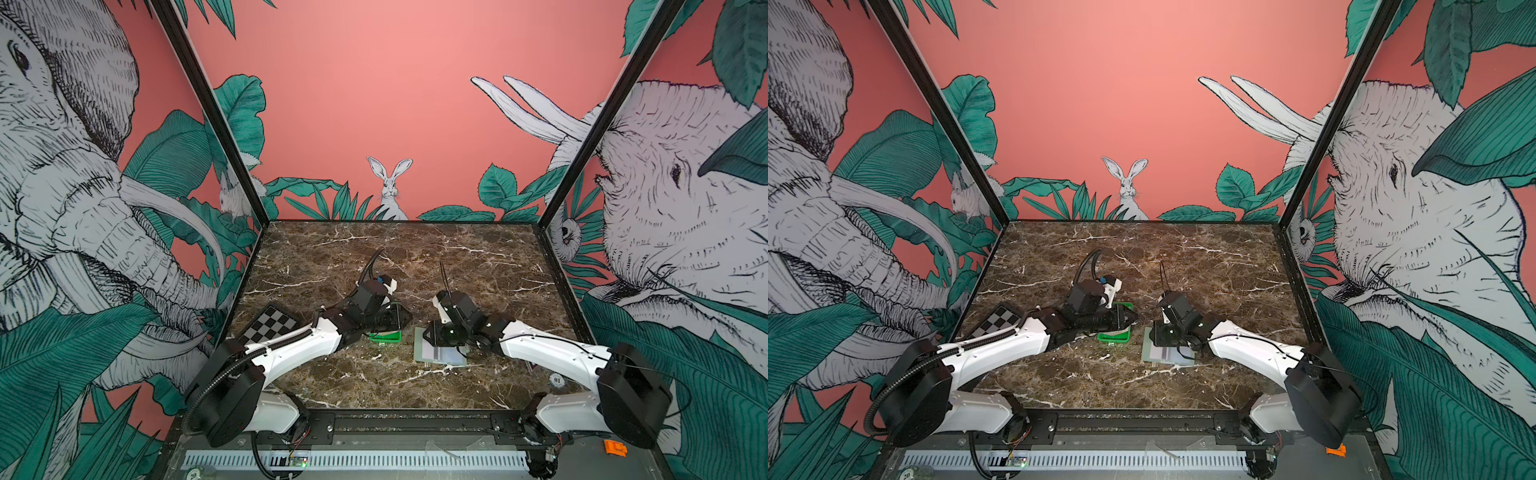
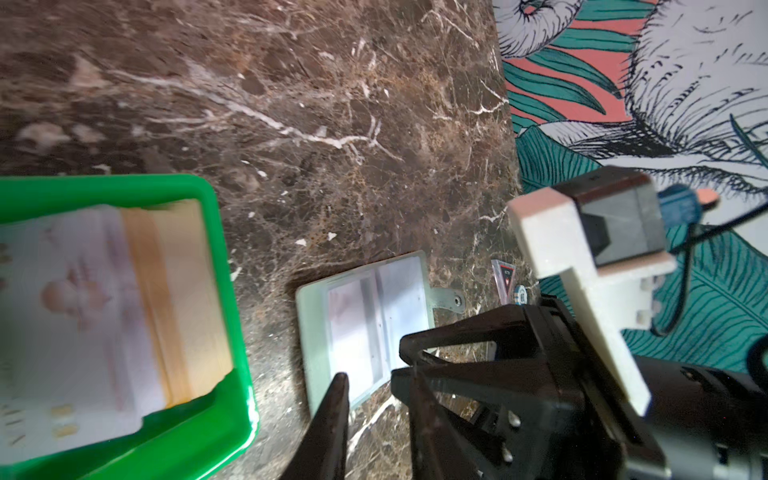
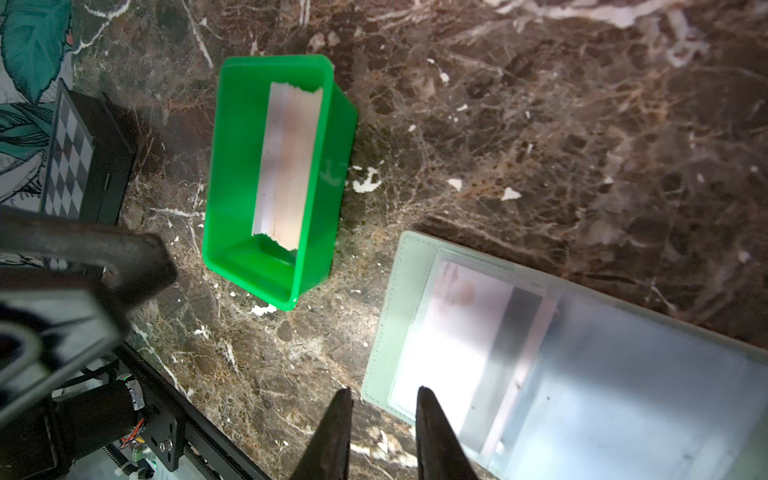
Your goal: Put the credit cards into the card holder
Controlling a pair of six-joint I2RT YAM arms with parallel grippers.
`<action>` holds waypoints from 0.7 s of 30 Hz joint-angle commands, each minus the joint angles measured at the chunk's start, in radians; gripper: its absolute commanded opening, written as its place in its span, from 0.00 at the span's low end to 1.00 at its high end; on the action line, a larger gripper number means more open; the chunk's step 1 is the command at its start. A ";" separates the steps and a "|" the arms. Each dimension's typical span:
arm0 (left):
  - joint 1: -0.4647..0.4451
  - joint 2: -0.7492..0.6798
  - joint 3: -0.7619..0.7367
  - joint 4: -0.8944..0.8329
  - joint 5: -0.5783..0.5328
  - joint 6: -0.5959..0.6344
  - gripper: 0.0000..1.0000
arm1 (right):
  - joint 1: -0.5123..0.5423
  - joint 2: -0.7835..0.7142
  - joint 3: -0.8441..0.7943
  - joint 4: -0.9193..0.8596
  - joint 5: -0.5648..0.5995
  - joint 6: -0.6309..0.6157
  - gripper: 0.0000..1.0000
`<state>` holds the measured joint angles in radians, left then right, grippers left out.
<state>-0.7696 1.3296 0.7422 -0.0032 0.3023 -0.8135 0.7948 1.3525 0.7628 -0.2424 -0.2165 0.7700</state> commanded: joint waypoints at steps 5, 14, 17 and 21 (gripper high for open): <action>0.057 -0.085 -0.065 -0.071 0.001 0.034 0.28 | 0.012 0.048 0.082 0.016 0.038 -0.020 0.31; 0.188 -0.116 -0.098 -0.171 0.035 0.088 0.26 | 0.040 0.239 0.295 -0.045 0.074 -0.011 0.51; 0.218 -0.116 -0.104 -0.174 0.054 0.103 0.24 | 0.048 0.338 0.370 -0.081 0.094 -0.001 0.61; 0.229 -0.102 -0.091 -0.175 0.061 0.123 0.23 | 0.059 0.418 0.439 -0.092 0.105 0.009 0.73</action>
<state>-0.5476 1.2411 0.6537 -0.1516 0.3477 -0.7277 0.8433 1.7390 1.1633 -0.2989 -0.1413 0.7692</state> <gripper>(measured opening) 0.228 0.721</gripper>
